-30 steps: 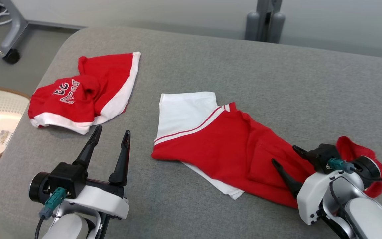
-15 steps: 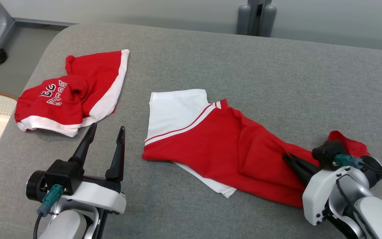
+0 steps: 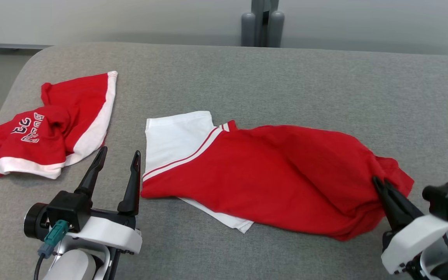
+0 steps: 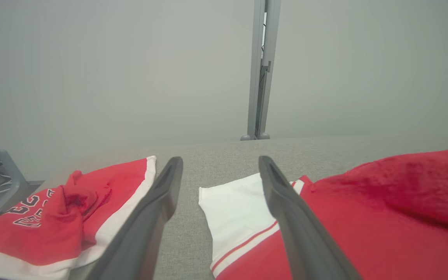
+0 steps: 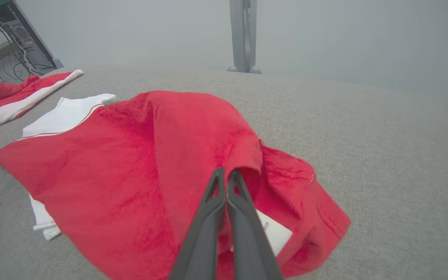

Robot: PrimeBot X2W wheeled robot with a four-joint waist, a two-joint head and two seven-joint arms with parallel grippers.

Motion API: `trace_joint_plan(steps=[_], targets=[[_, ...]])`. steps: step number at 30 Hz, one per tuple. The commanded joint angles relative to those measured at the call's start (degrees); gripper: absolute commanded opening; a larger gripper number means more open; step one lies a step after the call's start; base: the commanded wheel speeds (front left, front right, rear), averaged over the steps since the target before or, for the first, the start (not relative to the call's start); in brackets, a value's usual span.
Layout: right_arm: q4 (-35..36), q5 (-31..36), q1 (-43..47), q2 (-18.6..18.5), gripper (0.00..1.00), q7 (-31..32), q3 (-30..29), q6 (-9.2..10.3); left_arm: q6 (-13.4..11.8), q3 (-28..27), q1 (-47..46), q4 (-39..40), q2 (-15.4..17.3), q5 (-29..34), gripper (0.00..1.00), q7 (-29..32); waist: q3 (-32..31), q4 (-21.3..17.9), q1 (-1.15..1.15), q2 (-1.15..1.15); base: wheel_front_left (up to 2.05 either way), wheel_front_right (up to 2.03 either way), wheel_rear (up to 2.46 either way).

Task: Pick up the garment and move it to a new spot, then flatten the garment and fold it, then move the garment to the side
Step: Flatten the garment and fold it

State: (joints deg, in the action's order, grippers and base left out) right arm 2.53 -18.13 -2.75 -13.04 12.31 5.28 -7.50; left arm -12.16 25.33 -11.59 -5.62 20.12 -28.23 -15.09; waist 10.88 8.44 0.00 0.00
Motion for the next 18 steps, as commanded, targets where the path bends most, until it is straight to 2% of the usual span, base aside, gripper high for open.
trace_joint_plan(steps=[1,9,12,18], targets=[[0.72,0.24,1.18,0.45,0.0,-0.69,-0.39,0.02,0.09,-0.2,0.39,0.08,0.39,0.25,1.0,-0.14,-0.16,-0.79,0.0,0.0,0.0,0.0,0.0],[4.6,5.25,5.72,4.97,0.0,-9.09,-6.96,0.02,-0.29,-0.54,0.34,0.65,1.42,0.06,1.0,0.24,-0.08,-3.25,0.0,0.0,0.0,0.0,0.0],[4.46,7.31,5.78,5.24,0.0,-10.76,-7.21,0.02,-0.14,-0.22,0.33,0.78,1.76,0.07,1.0,0.73,-0.28,-3.8,0.0,0.0,0.0,0.0,0.0],[0.97,9.34,8.95,4.45,0.0,-8.6,-2.34,0.02,-0.07,0.19,0.45,0.88,1.98,-0.13,1.0,1.22,-0.9,-4.18,0.0,0.0,0.0,0.0,0.0]])
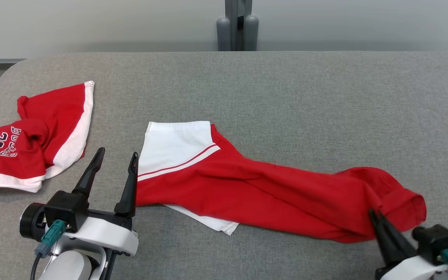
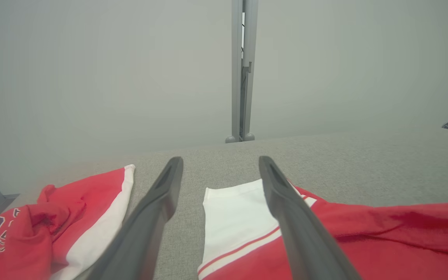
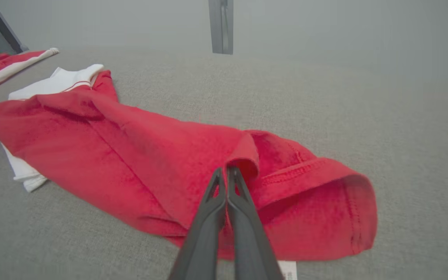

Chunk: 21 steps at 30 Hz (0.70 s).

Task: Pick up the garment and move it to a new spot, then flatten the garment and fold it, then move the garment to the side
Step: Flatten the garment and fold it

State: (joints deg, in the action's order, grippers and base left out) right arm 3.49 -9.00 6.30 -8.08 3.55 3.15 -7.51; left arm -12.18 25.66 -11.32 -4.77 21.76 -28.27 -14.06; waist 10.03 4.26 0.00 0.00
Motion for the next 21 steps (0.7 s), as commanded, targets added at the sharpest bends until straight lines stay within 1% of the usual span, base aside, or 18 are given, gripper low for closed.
trace_joint_plan(steps=[1,4,9,10,11,13,17,18,19,21], targets=[[-0.82,0.06,0.58,-0.53,0.0,0.6,0.78,0.03,-0.05,-0.12,0.26,-0.01,0.38,-0.16,1.0,0.25,-0.18,-0.06,0.0,0.0,0.0,0.0,0.0],[-3.29,-0.68,2.04,-0.99,0.0,1.37,4.54,0.03,-0.26,0.02,0.49,0.01,0.41,-0.33,1.0,0.31,-0.39,-0.21,0.0,0.0,0.0,0.0,0.0],[-7.03,-1.57,2.03,-2.37,0.0,2.51,10.94,0.03,-0.37,0.1,0.34,0.18,0.5,-0.49,1.0,0.64,-0.24,-0.42,0.0,0.0,0.0,0.0,0.0],[-7.89,-2.38,2.01,-2.13,0.0,2.77,12.31,0.03,-0.36,0.19,0.25,0.16,0.45,-0.54,1.0,0.72,-0.24,-0.44,0.0,0.0,0.0,0.0,0.0],[-7.89,-2.38,2.01,-2.13,0.0,2.77,12.31,0.03,-0.36,0.19,0.25,0.16,0.45,-0.54,1.0,0.72,-0.24,-0.44,0.0,0.0,0.0,0.0,0.0],[-9.32,-2.18,1.55,-2.77,0.0,3.04,14.41,0.03,-0.28,0.29,0.1,0.1,0.4,-0.68,1.0,0.71,-0.26,-0.47,0.0,0.0,0.0,0.0,0.0],[-11.51,-4.03,0.84,-2.83,0.0,2.91,17.26,0.03,-0.49,0.46,0.24,0.08,0.34,-0.76,1.0,0.78,-0.47,-0.64,0.0,0.0,0.0,0.0,0.0],[-11.86,-4.29,0.61,-2.79,0.1,2.7,17.28,0.03,-0.51,0.46,0.34,0.04,0.41,-0.84,1.0,0.88,-0.57,-0.73,0.0,0.0,0.0,0.0,0.0],[-11.75,-5.34,0.48,-2.61,1.0,2.59,16.86,0.03,-0.6,0.37,0.66,0.04,0.54,-1.06,1.0,0.89,-0.82,-0.96,0.0,0.0,0.0,0.0,0.0],[-10.49,-5.86,0.4,-2.6,1.0,2.62,16.38,0.03,-0.81,0.3,1.06,0.09,0.74,-1.16,1.0,1.03,-1.19,-1.26,0.0,0.0,0.0,0.0,0.0]])
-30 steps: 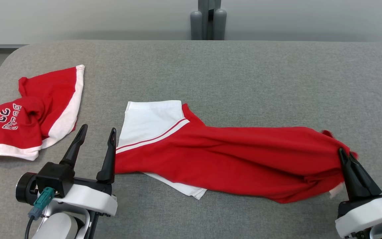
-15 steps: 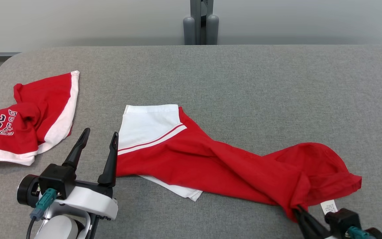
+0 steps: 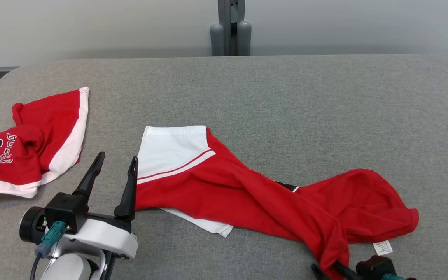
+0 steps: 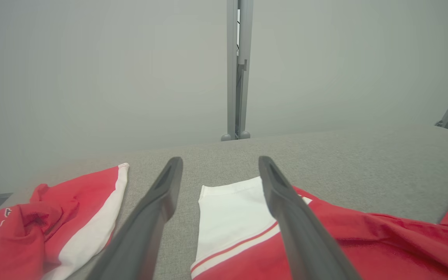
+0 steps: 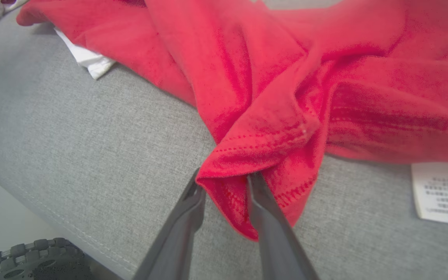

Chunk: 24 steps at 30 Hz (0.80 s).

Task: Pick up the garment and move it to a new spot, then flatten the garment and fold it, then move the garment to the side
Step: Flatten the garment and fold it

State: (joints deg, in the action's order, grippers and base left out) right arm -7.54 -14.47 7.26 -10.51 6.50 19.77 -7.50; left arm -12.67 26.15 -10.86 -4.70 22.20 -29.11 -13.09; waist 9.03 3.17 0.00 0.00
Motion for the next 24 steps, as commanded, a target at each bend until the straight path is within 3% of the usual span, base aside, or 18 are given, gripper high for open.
trace_joint_plan(steps=[1,13,19,24], targets=[[1.32,-0.55,-0.5,-0.2,1.0,-0.37,-0.78,0.02,-0.43,-0.27,0.65,0.1,0.41,-0.4,1.0,0.18,-0.39,-0.32,0.0,0.0,0.0,0.0,0.0],[13.86,1.0,-0.57,0.98,1.0,1.05,-12.51,0.02,-1.94,-0.89,0.88,1.34,1.36,-0.66,1.0,1.08,-2.77,-2.71,0.0,0.0,0.0,0.0,0.0],[15.14,2.14,-3.93,2.81,1.0,-1.35,-18.79,0.02,-3.58,-1.17,-0.25,1.34,1.63,0.42,1.0,1.71,-4.23,-3.44,0.0,0.0,0.0,0.0,0.0],[14.14,2.48,-6.7,3.9,1.0,-3.36,-20.45,0.02,-5.25,-0.88,0.2,1.06,1.57,1.36,1.0,2.05,-5.83,-3.73,0.0,0.0,0.0,0.0,0.0]])
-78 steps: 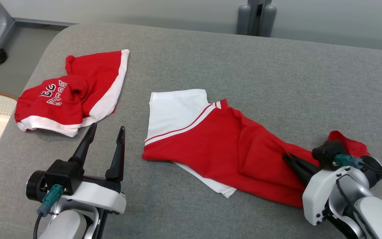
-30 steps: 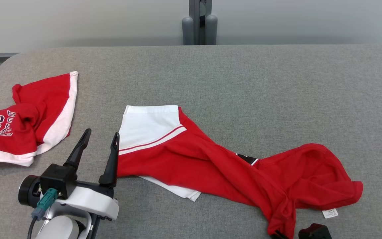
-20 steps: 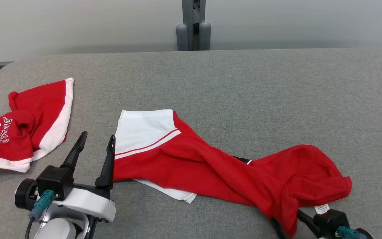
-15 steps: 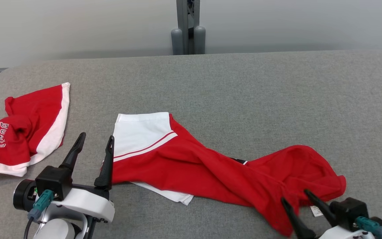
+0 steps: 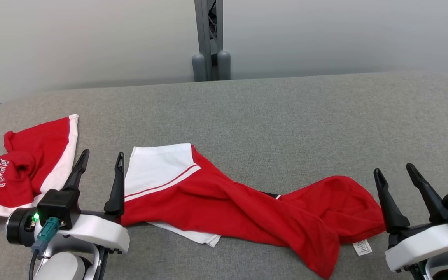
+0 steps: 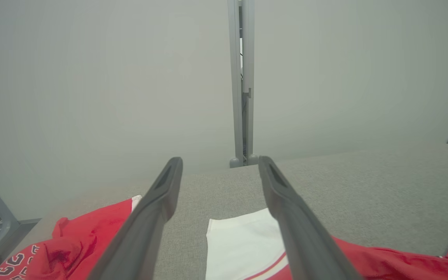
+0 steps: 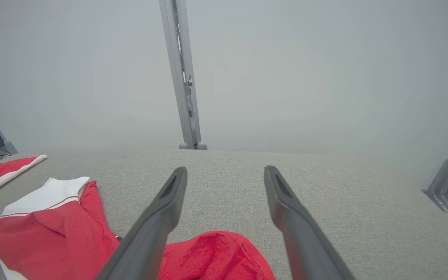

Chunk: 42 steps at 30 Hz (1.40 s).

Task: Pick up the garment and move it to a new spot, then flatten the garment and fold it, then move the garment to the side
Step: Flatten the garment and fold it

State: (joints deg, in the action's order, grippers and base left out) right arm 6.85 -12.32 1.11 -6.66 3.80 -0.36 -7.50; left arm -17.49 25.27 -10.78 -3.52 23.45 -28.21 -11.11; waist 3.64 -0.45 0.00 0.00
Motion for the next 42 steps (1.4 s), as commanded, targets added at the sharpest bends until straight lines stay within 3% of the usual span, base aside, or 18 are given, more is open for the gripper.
trace_joint_plan(steps=[1,12,27,42], targets=[[-0.48,0.48,-0.7,0.19,1.0,-0.93,-0.41,0.02,-0.7,0.09,0.43,-0.06,0.38,0.6,1.0,0.15,-0.72,-0.11,0.0,0.0,0.0,0.0,0.0],[-2.64,0.52,4.04,2.54,1.0,-1.74,1.22,0.02,-0.95,0.47,4.04,-0.83,0.47,-0.04,1.0,-0.97,-3.17,1.12,0.0,0.0,0.0,0.0,0.0],[-0.28,1.13,8.84,3.7,1.0,-0.41,1.7,0.02,-0.88,1.08,4.45,-2.94,1.38,-0.5,1.0,-0.11,-4.19,1.35,0.0,0.0,0.0,0.0,0.0],[-2.34,-1.61,10.61,1.41,1.0,5.02,8.54,0.02,3.22,4.34,2.61,-2.32,1.87,-5.29,1.0,11.81,0.31,0.48,0.0,0.0,0.0,0.0,0.0]])
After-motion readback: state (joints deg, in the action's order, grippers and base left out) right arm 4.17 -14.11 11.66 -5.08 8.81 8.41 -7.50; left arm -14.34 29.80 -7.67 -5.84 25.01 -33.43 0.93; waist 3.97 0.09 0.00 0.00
